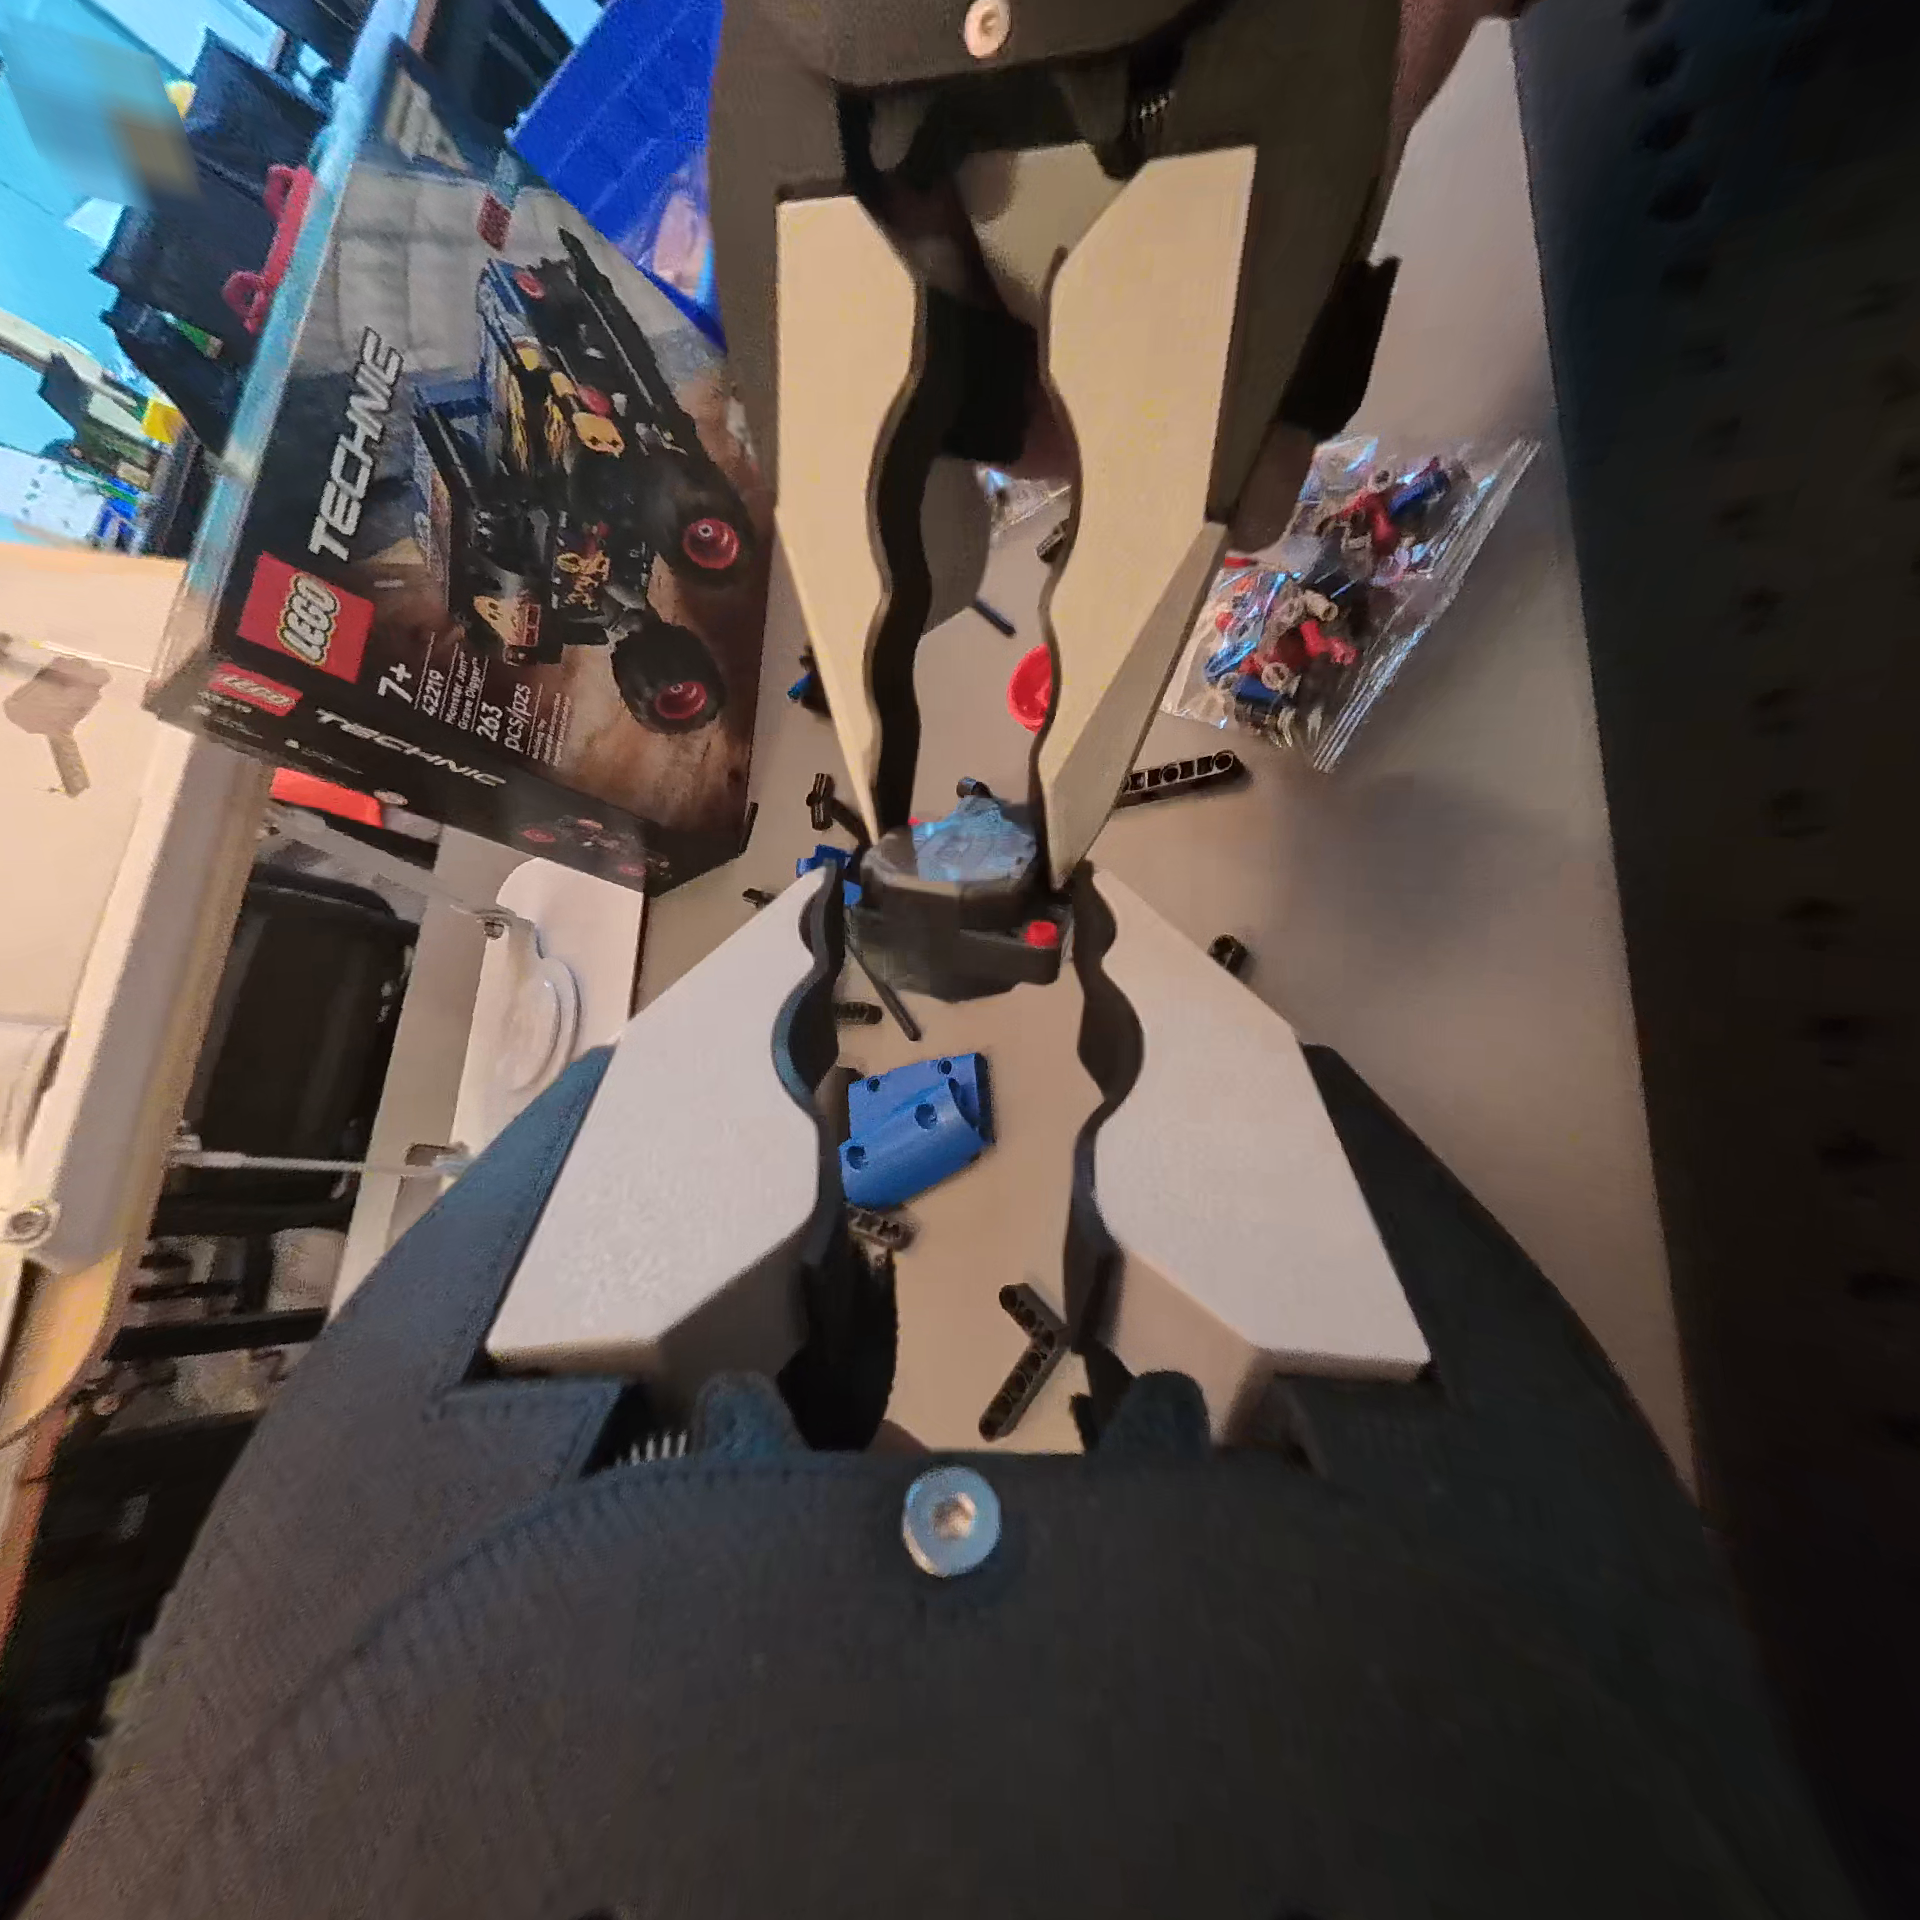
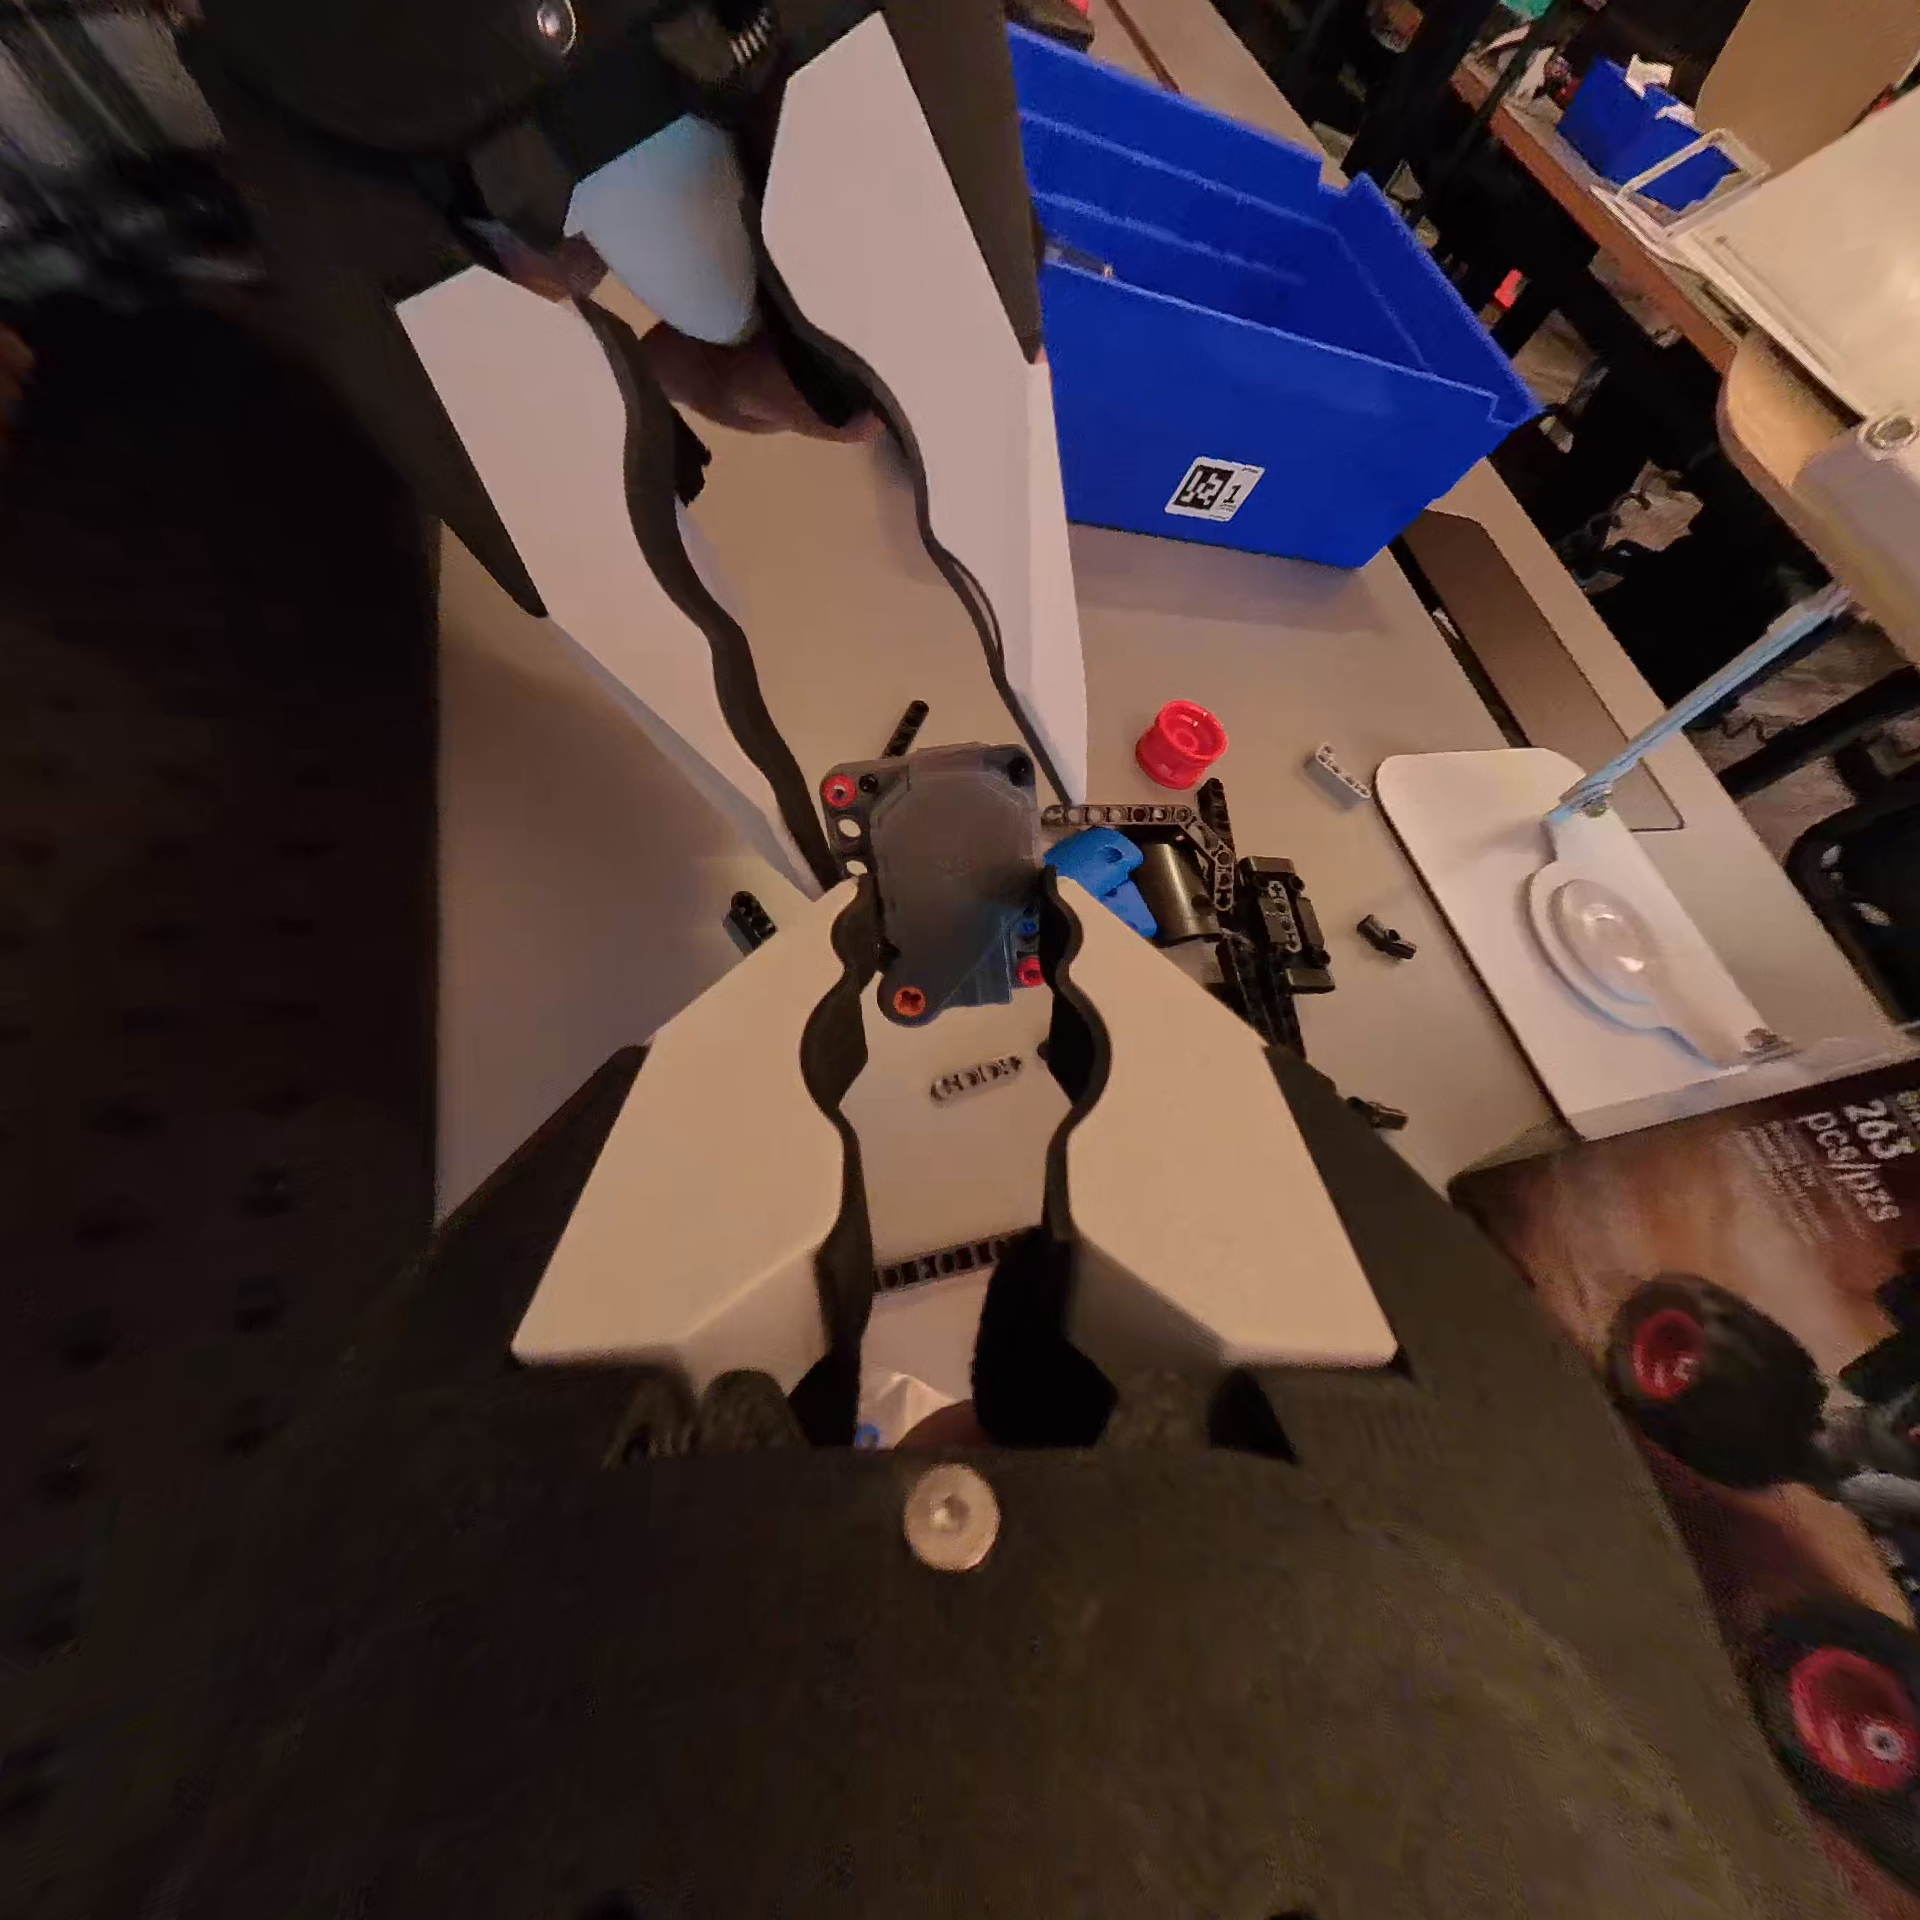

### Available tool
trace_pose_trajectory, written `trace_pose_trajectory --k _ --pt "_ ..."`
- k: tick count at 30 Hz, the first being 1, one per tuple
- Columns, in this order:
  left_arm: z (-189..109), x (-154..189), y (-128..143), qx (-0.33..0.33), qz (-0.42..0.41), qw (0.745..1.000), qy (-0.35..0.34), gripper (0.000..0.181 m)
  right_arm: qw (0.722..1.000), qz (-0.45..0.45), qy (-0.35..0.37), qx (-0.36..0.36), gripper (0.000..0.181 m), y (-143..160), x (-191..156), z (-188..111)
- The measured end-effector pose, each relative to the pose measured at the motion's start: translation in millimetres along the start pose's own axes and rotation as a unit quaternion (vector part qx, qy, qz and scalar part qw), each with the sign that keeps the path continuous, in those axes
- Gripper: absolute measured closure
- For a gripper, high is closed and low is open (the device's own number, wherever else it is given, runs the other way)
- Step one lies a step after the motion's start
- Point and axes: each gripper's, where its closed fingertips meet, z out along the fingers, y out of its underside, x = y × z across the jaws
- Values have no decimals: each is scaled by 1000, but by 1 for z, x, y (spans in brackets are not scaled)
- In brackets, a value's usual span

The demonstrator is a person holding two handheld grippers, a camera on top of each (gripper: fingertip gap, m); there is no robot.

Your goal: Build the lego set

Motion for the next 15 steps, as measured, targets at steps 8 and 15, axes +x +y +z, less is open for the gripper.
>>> trace_pose_trajectory --k 8,15 --pt "-10 -5 -3 41 -66 997 -8 133 986 146 -62 49 153 -1 -1 -2" --pt "-3 17 38 -14 -112 993 31 130 975 211 -63 2 153 26 4 -2"
